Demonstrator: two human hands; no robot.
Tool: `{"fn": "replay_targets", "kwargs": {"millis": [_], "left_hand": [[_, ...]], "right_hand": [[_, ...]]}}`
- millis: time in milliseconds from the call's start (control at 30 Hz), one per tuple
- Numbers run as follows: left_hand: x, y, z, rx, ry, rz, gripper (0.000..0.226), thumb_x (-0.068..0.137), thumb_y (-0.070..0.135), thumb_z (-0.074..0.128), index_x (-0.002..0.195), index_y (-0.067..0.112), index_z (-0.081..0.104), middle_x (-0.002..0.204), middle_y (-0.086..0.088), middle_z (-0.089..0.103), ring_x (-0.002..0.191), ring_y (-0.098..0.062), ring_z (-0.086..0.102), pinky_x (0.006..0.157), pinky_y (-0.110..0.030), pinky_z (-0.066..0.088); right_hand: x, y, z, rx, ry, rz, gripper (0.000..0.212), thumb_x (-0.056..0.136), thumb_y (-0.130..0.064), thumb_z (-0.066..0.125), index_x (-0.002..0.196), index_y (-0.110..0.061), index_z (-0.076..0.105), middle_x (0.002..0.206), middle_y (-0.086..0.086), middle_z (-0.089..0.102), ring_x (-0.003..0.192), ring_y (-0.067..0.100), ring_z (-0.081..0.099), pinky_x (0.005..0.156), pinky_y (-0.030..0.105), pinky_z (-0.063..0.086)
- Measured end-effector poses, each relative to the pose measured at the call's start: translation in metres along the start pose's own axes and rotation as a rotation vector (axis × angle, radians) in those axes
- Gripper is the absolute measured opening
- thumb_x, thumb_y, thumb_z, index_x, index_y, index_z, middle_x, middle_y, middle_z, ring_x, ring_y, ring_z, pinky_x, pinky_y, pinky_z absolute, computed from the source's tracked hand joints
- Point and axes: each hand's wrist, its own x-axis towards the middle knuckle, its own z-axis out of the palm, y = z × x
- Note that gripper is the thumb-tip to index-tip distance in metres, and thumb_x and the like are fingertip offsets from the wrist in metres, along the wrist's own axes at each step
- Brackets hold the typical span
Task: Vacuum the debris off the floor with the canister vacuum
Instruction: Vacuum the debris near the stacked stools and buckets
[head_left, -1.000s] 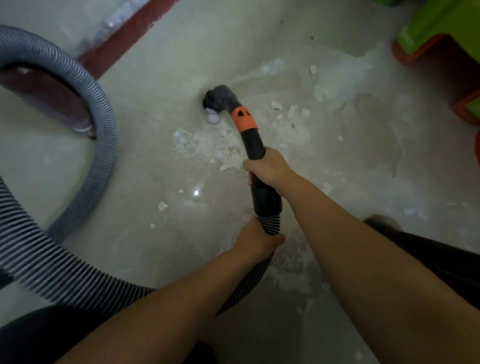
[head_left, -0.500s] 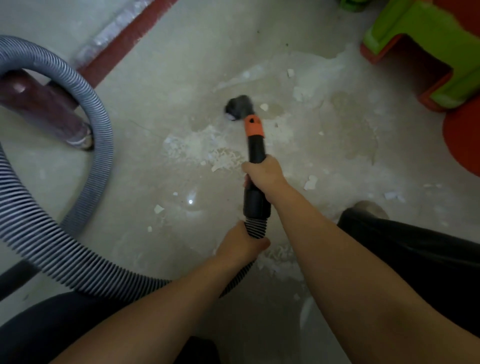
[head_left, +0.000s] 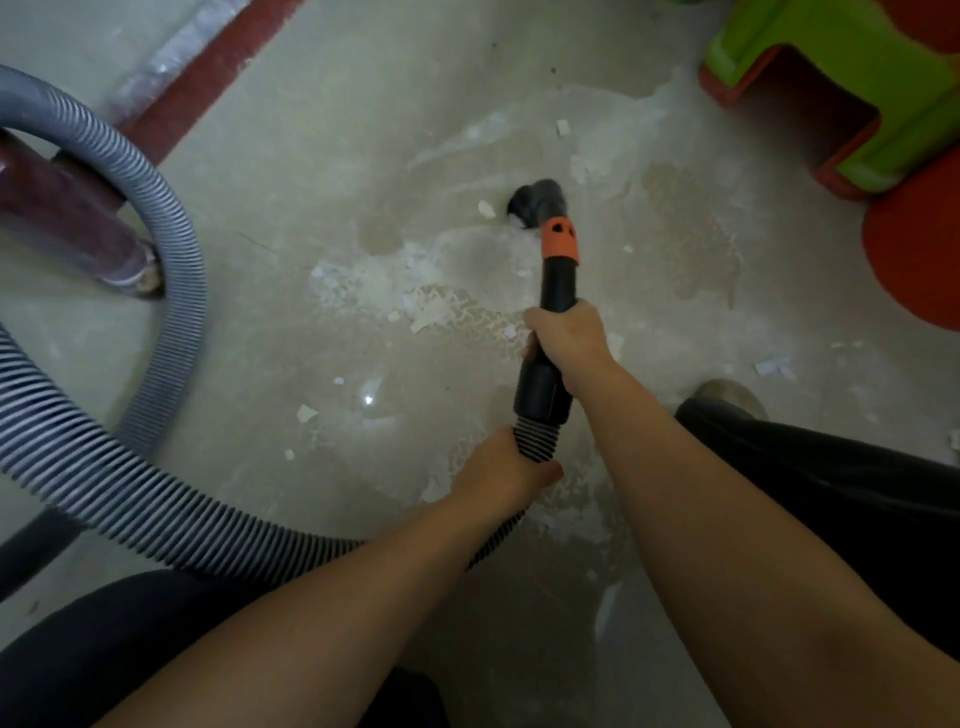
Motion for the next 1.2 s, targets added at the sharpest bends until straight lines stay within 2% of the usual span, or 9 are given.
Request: {"fn": "replay_targets", "kwargs": {"millis": [233,300,433,500,600,767,833,1033,1200], "left_hand": [[-0.014,-0.015,0.015,-0.161,0.002,0.004,0.018,0.081,0.015,0.063,0.076,0.015,0.046,0.073,-0.007,0.051,0.064,-0.019,0.050,0.059,-0.028,0.041],[-0.014,-0.009,0.016,-0.087,-0.031,0.022,0.025,0.082,0.016,0.062,0.070,0.018,0.041,0.068,-0.005,0.046,0.064,-0.020,0.048,0.059,-0.027,0.038],[-0.010,0.000,0.002,0.080,-0.051,0.057,0.030,0.084,0.021,0.062,0.066,0.020,0.039,0.065,-0.003,0.045,0.061,-0.021,0.047,0.056,-0.027,0.037],[-0.010,-0.002,0.001,0.101,-0.087,0.067,0.032,0.085,0.020,0.062,0.065,0.019,0.038,0.063,-0.003,0.043,0.057,-0.019,0.044,0.052,-0.027,0.035],[-0.016,-0.015,0.014,0.076,-0.092,0.037,0.026,0.084,0.024,0.065,0.071,0.020,0.042,0.067,0.000,0.044,0.059,-0.015,0.046,0.052,-0.026,0.038],[-0.020,-0.015,0.027,-0.017,-0.095,0.049,0.028,0.085,0.019,0.063,0.070,0.021,0.039,0.066,0.000,0.042,0.054,-0.011,0.041,0.049,-0.022,0.033],[-0.016,-0.006,0.027,0.008,-0.107,0.063,0.028,0.084,0.019,0.063,0.069,0.021,0.039,0.066,0.000,0.043,0.054,-0.012,0.042,0.049,-0.022,0.033],[0.021,0.055,0.028,0.250,-0.201,0.111,0.020,0.089,0.023,0.060,0.075,0.018,0.047,0.069,-0.003,0.049,0.056,-0.018,0.047,0.049,-0.025,0.040],[0.046,0.065,0.037,0.093,-0.163,0.137,0.018,0.087,0.023,0.065,0.085,0.018,0.048,0.070,0.004,0.046,0.068,-0.017,0.051,0.059,-0.026,0.042]], "right_hand": [[-0.028,-0.009,0.019,-0.348,-0.392,-0.093,0.014,0.083,-0.007,0.063,0.089,-0.012,0.051,0.059,0.007,0.061,0.044,0.015,0.058,0.050,0.024,0.049],[-0.026,-0.005,0.007,-0.276,-0.311,-0.103,0.013,0.083,-0.007,0.063,0.090,-0.011,0.053,0.061,0.007,0.061,0.047,0.018,0.058,0.052,0.027,0.050],[-0.014,0.008,-0.018,0.071,0.127,-0.028,0.020,0.081,-0.008,0.065,0.097,-0.009,0.052,0.074,0.012,0.061,0.058,0.025,0.059,0.063,0.038,0.057],[-0.011,0.015,-0.022,0.124,0.206,0.057,0.025,0.081,-0.009,0.065,0.103,-0.007,0.052,0.081,0.015,0.061,0.064,0.027,0.059,0.071,0.043,0.058],[-0.020,0.023,-0.014,-0.014,0.061,0.065,0.027,0.082,-0.007,0.064,0.105,-0.001,0.053,0.074,0.013,0.060,0.057,0.025,0.058,0.064,0.038,0.056],[-0.037,0.006,-0.004,-0.265,-0.297,-0.035,0.014,0.084,-0.006,0.063,0.093,-0.009,0.053,0.062,0.010,0.060,0.050,0.021,0.058,0.051,0.027,0.049],[-0.032,0.005,-0.016,-0.207,-0.226,-0.045,0.015,0.083,-0.006,0.063,0.094,-0.009,0.053,0.063,0.010,0.060,0.051,0.021,0.057,0.051,0.028,0.050],[0.004,0.012,-0.096,0.332,0.384,0.070,0.013,0.084,-0.006,0.062,0.083,-0.009,0.050,0.063,0.007,0.056,0.048,0.016,0.055,0.047,0.025,0.049],[0.042,0.006,-0.100,0.312,0.263,0.123,0.014,0.084,-0.003,0.062,0.090,-0.004,0.049,0.062,0.008,0.054,0.047,0.019,0.052,0.046,0.026,0.048]]}}
